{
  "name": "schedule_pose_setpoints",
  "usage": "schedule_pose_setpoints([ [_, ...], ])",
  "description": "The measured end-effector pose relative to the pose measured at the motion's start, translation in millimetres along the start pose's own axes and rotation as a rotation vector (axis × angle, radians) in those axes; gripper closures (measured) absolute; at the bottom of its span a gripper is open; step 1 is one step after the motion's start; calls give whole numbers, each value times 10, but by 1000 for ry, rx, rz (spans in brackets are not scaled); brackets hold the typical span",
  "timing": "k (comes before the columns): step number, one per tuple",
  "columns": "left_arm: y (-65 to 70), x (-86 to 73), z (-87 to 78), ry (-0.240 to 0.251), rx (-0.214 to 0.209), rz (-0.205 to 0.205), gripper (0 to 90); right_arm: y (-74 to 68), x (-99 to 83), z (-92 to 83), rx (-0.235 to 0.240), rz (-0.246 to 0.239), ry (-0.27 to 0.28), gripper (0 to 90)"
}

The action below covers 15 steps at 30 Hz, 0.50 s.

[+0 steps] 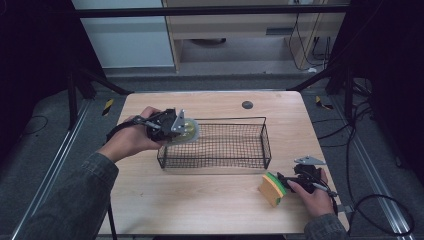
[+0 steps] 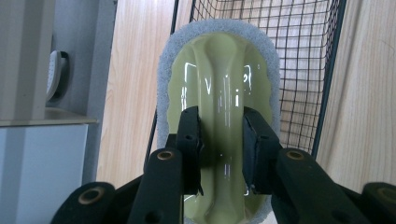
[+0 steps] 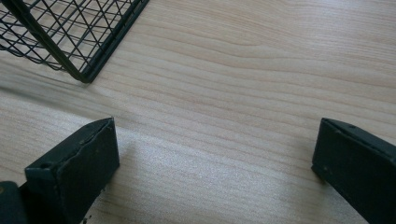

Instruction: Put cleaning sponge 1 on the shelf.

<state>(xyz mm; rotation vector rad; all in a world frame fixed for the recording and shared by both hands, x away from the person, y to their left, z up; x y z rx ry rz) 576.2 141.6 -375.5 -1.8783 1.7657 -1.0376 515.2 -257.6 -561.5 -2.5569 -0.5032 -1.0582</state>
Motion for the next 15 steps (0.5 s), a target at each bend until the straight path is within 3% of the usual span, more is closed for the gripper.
schedule_pose_setpoints([
  [15, 116, -13, 223, 8, -81, 9, 708, 1, 0, 0, 0, 0, 0, 8],
])
Point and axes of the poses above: each handheld gripper's, and its own axes: z roughly forward along the jaws, x roughly out of its top, y roughly to its right, the point moved 7 cm from there along z, roughly forward along the jaws, and after that the axes turned 14 degrees about x, right-handed, at the moved point
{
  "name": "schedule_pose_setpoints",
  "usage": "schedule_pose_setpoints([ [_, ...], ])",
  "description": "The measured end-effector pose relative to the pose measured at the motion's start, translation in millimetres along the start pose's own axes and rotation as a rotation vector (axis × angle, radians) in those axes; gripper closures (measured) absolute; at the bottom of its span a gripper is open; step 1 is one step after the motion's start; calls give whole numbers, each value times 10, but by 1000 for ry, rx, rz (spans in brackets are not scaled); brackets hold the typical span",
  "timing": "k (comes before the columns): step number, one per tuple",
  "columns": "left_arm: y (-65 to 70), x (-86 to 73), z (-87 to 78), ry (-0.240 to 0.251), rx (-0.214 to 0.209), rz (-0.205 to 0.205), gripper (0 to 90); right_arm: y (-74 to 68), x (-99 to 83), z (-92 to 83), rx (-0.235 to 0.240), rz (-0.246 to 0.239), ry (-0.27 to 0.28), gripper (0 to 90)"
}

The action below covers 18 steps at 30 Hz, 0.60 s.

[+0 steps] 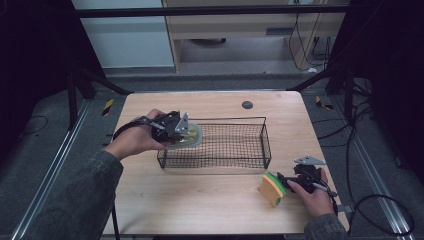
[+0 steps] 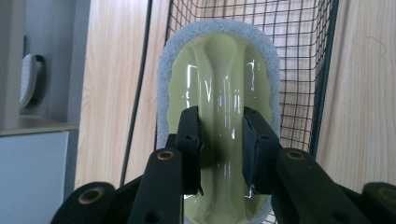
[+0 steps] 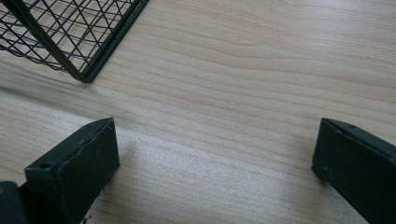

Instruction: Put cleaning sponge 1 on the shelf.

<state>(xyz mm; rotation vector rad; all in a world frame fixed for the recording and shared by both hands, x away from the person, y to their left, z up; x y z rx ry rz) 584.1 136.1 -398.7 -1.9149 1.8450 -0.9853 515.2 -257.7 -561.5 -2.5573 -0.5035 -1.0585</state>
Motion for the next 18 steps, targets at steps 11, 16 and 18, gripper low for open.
schedule_pose_setpoints([
  [11, 65, -3, 121, -1, -47, 29, 708, 5, -1, 0, -2, -7, -1, 8],
  [16, 85, -37, 125, -9, -52, 17, 708, 1, -1, -1, 0, -2, -1, 8],
  [18, 105, -63, 138, -11, -61, 18, 708, 1, -1, -1, 0, -2, -1, 8],
])
Point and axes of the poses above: each handheld gripper's, and its own axes: z roughly forward along the jaws, x roughly out of its top, y roughly to its right, the point moved 7 cm from there along z, roughly forward along the jaws, and after that the axes turned 14 degrees about x, right-handed, at the moved point
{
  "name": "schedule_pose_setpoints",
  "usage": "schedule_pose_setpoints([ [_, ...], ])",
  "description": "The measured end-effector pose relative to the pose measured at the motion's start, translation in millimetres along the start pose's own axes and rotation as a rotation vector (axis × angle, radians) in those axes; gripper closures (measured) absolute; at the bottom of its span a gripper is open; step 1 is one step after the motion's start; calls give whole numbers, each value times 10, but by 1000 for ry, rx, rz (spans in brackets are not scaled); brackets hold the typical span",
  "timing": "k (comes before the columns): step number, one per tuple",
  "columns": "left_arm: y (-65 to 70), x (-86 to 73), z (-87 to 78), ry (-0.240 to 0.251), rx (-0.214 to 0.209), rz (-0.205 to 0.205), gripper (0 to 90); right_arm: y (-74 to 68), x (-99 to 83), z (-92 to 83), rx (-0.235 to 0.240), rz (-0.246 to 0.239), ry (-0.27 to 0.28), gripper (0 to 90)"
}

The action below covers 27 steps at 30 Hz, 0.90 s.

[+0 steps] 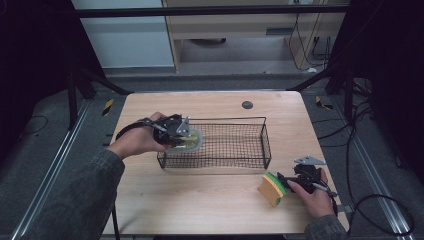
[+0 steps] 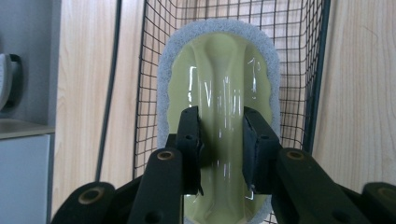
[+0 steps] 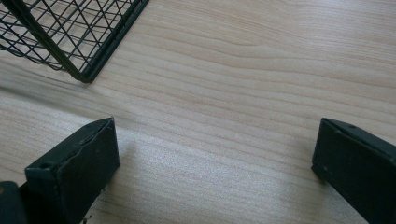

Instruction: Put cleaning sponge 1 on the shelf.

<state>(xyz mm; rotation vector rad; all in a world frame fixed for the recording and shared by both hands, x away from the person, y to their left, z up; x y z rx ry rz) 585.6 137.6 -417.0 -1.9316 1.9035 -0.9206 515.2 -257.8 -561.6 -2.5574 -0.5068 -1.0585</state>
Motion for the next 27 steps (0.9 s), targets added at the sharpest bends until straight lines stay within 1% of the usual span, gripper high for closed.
schedule_pose_setpoints([
  [3, 20, -40, 28, -6, -12, -1, 708, 1, 2, 1, 0, -1, 2, 8],
  [5, 28, -63, 55, -7, -19, -10, 708, 2, 1, 0, 0, -2, 1, 8],
  [9, 40, -70, 79, -6, -23, -9, 708, 1, 1, 0, 0, -1, 1, 8],
  [10, 48, -71, 83, -6, -26, -15, 708, 1, 1, 0, 0, -1, 1, 8],
  [12, 45, -71, 89, -10, -27, -7, 707, 1, 1, 0, 0, -1, 2, 8],
  [14, 57, -65, 97, -8, -34, -17, 708, 1, 1, 0, 0, -1, 1, 8],
  [17, 72, -73, 138, -21, -43, -10, 708, 2, 1, 0, 0, -2, 1, 8],
  [20, 71, -72, 163, -19, -44, -9, 708, 1, 1, 0, 0, -1, 2, 8],
  [21, 84, -73, 171, -22, -51, -20, 708, 2, 1, 0, 0, -3, 0, 8],
  [26, 112, -90, 224, -27, -56, -14, 708, 1, 0, 0, -1, -1, 0, 8],
  [27, 117, -108, 245, -28, -63, -25, 708, 1, 1, 0, 0, -1, 1, 8],
])
Point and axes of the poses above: each handheld gripper's, and its own axes: z roughly forward along the jaws, x roughly out of its top, y roughly to its right, the point moved 7 cm from there along z, roughly forward along the jaws, and after that the axes turned 14 degrees about x, right-handed, at the moved point
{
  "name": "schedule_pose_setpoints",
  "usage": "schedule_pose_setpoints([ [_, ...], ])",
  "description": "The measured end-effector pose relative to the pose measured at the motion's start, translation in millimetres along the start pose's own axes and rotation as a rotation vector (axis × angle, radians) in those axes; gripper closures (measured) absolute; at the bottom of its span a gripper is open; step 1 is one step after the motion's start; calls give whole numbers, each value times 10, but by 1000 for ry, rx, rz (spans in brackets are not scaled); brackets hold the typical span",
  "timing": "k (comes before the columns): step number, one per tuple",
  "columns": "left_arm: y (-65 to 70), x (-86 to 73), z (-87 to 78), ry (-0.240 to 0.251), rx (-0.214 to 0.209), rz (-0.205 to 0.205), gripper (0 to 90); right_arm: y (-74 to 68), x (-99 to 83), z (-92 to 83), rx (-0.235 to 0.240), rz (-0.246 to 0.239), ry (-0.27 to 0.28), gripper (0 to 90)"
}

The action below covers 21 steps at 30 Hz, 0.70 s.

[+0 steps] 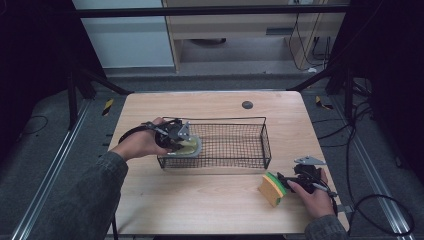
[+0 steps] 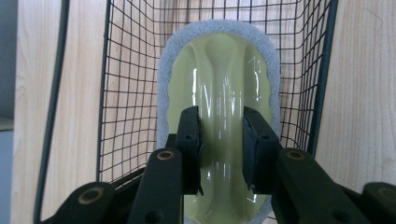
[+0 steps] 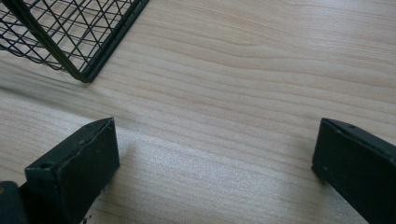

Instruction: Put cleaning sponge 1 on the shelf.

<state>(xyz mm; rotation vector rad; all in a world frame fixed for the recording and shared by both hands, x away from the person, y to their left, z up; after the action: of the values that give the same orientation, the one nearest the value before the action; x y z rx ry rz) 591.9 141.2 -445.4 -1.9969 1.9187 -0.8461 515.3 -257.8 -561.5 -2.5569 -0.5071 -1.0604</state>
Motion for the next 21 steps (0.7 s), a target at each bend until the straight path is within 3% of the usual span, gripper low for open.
schedule_pose_setpoints([
  [18, 49, -31, 142, -23, -36, -30, 707, 0, 0, 0, 0, 0, 0, 8],
  [21, 47, -25, 157, -21, -37, -19, 708, 0, 0, 0, 0, 0, 0, 8],
])
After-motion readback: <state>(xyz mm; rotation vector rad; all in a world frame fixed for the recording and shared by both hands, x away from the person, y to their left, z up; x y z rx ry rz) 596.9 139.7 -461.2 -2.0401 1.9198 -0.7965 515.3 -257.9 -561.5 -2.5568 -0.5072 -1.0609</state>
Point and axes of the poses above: each handheld gripper's, and its own axes: z roughly forward along the jaws, x roughly out of its top, y roughly to its right, the point moved 7 cm from there along z, roughly forward along the jaws, and after that the axes turned 14 degrees about x, right-handed, at the moved point
